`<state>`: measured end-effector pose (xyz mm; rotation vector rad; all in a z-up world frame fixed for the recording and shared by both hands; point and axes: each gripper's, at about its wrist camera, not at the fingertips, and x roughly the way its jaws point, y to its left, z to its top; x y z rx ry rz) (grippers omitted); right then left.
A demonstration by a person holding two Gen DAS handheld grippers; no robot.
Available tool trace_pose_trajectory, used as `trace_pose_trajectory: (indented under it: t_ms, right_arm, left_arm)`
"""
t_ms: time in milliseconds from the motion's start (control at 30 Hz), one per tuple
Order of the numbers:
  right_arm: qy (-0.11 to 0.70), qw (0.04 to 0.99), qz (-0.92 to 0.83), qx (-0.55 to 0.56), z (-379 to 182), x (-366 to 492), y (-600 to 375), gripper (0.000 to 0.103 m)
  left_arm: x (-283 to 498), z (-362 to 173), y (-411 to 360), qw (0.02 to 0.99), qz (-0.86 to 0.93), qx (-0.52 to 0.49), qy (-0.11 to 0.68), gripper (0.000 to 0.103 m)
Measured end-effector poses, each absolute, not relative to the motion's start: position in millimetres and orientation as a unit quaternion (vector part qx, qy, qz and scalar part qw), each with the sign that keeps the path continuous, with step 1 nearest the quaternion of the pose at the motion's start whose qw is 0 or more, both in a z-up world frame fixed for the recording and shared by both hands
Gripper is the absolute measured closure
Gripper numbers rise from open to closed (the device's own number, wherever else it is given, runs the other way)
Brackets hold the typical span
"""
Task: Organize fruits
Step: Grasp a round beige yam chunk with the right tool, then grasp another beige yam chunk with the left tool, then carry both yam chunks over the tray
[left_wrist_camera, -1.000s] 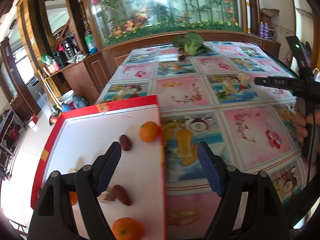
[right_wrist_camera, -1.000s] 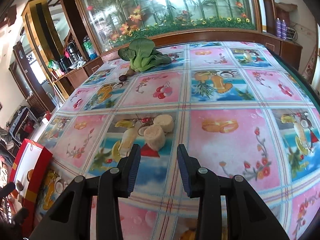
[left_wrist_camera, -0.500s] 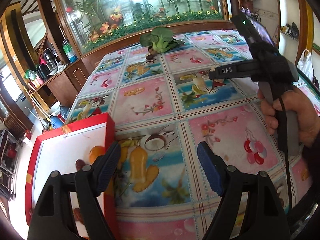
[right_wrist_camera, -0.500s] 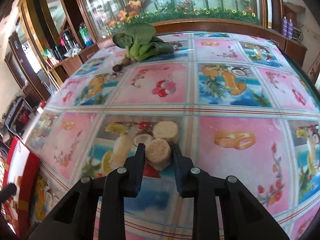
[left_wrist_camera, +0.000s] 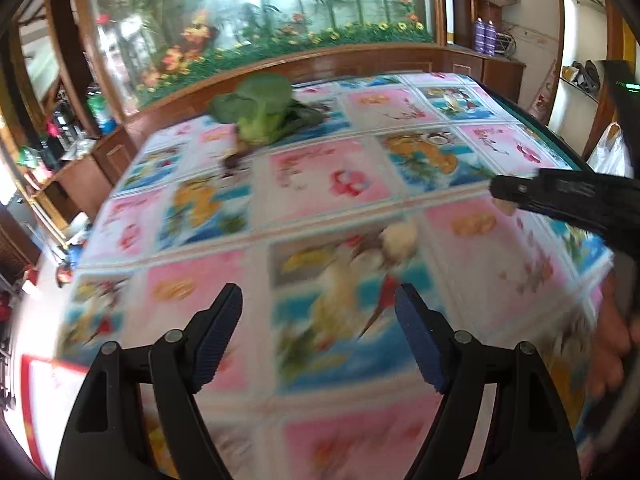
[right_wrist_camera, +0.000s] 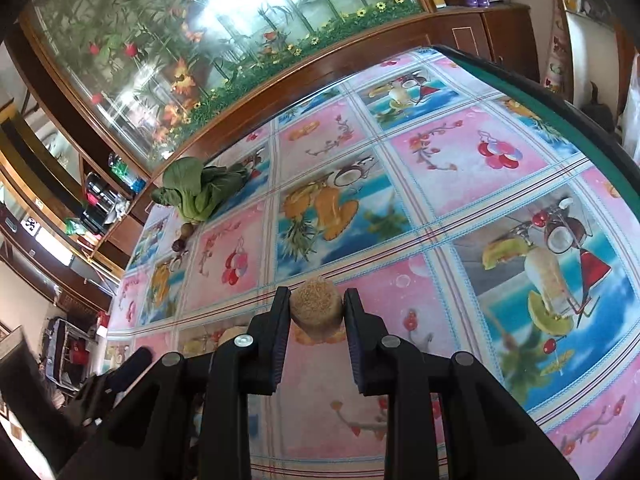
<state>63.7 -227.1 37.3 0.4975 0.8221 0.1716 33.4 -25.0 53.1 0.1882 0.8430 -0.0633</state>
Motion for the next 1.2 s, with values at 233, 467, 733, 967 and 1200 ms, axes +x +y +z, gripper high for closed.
trace_pose_trajectory:
  t_ms: [233, 467, 733, 967, 1200]
  right_arm:
    - [0.382, 0.883, 0.085, 0.257, 42.9, 61.3, -230.2, 0.077]
    - [0.388, 0.882, 0.085, 0.254, 40.4, 64.5, -225.9, 0.077]
    - [0.384, 0.887, 0.087, 0.241, 39.1, 61.8, -221.1, 0.077]
    - [0.334, 0.910, 0.135, 0.204, 54.9, 43.8, -198.0, 0.077]
    - [0.302, 0.916, 0.173, 0.199, 59.7, 18.3, -169.6, 0.077]
  left_arm:
    - [71.1, 33.5, -57.2, 0.908, -0.045, 0.088, 0.408, 0.024]
    - [87.1, 14.8, -62.5, 0.900, -0.051, 0.076, 0.426, 0.047]
    - [87.0, 15.2, -62.0, 0.899, -0.078, 0.056, 0.427, 0.073]
    - [39.3, 39.6, -39.7, 0.912, -0.053, 0.053, 0.402, 0.074]
    - [-53.9, 94.7, 4.9, 0.946, 0.003, 0.071, 0.317, 0.073]
